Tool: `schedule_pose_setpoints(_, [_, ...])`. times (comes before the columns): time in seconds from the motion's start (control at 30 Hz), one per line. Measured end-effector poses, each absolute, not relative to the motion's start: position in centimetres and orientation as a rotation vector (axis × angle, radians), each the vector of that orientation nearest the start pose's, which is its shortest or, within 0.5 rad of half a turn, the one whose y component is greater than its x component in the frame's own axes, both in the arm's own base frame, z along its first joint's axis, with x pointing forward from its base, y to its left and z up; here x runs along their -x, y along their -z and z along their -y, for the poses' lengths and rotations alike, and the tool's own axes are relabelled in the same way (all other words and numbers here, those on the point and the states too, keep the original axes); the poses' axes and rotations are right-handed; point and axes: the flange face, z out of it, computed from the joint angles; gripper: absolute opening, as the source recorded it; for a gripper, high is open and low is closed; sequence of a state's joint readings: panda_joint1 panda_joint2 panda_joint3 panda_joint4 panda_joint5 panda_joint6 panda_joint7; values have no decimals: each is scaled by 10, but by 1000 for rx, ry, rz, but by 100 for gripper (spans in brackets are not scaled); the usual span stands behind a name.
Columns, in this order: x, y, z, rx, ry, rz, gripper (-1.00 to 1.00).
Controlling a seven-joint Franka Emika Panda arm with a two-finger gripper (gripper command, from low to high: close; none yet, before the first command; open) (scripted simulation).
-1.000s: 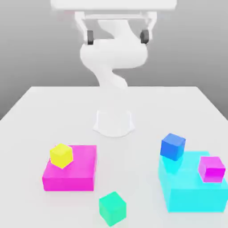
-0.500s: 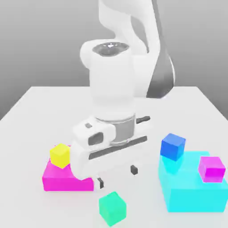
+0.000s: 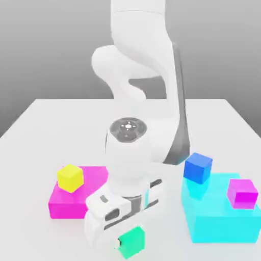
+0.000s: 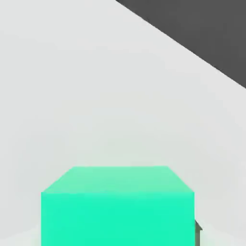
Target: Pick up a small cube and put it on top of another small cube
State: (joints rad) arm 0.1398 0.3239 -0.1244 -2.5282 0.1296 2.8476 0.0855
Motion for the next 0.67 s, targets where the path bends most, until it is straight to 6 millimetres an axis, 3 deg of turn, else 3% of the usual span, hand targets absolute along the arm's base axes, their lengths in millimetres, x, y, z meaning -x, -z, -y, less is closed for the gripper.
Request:
schedule_pose_setpoints(0.1, [-454,-190,3,3128,-1,-292,-100])
schedule_pose_setpoints(0.13, [-456,-202,-13,3126,-6,-213,-100])
schedule_pose_setpoints(0.23, [-458,-239,-89,3108,-17,155,-100])
schedule_pose_setpoints(0.27, [-453,-252,-123,3094,-20,310,-100])
schedule_pose_setpoints(0.37, [-418,-303,-232,3000,-17,846,-100])
schedule_pose_setpoints(0.4, [-403,-323,-259,2962,-11,1002,-100])
schedule_pose_setpoints(0.47, [-401,-318,-265,2950,-5,1066,-100])
schedule_pose_setpoints(0.53, [-401,-292,-264,2950,-4,1075,-100])
schedule_pose_setpoints(0.57, [-401,-282,-264,2949,-3,1077,100])
schedule_pose_setpoints(0.67, [-401,-282,-264,2949,-3,1078,100])
